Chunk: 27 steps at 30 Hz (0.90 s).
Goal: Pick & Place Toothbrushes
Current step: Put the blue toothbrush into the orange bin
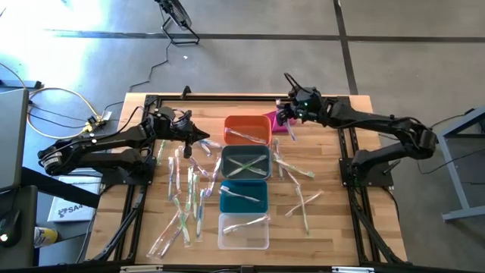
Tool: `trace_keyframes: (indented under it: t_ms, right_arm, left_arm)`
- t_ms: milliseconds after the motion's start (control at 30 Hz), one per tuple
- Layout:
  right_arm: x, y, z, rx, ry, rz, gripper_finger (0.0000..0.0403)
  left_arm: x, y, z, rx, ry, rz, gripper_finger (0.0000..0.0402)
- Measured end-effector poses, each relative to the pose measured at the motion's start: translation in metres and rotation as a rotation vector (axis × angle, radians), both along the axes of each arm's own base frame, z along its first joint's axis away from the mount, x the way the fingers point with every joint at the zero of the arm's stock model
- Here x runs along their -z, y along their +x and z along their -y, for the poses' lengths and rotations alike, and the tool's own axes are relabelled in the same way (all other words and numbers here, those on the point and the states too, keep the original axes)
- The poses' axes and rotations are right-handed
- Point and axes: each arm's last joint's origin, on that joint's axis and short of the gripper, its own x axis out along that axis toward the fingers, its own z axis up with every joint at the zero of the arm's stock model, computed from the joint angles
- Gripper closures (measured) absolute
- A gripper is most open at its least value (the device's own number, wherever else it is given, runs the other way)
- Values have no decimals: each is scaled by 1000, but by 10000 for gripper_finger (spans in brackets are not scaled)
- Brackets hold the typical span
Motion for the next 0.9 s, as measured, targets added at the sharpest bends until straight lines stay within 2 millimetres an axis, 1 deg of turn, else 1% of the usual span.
trace_keyframes:
  t_ms: [233,367,500,633,767,900]
  right_arm:
    - [-17,15,-13,-85,-190,96,392]
    - [-26,22,-21,-124,-270,166,392]
    - [-29,32,-28,-161,-325,210,392]
    - [-22,48,-32,-205,-388,237,392]
    - [-7,64,-32,-244,-428,207,392]
    - [4,71,-29,-247,-434,187,392]
  left_arm:
    - [0,0,0,0,0,0,401]
    - [0,0,0,0,0,0,401]
    - [0,0,0,0,0,0,401]
    - [0,0,0,0,0,0,401]
    - [0,0,0,-1,-3,0,401]
    - [0,0,0,-1,-3,0,401]
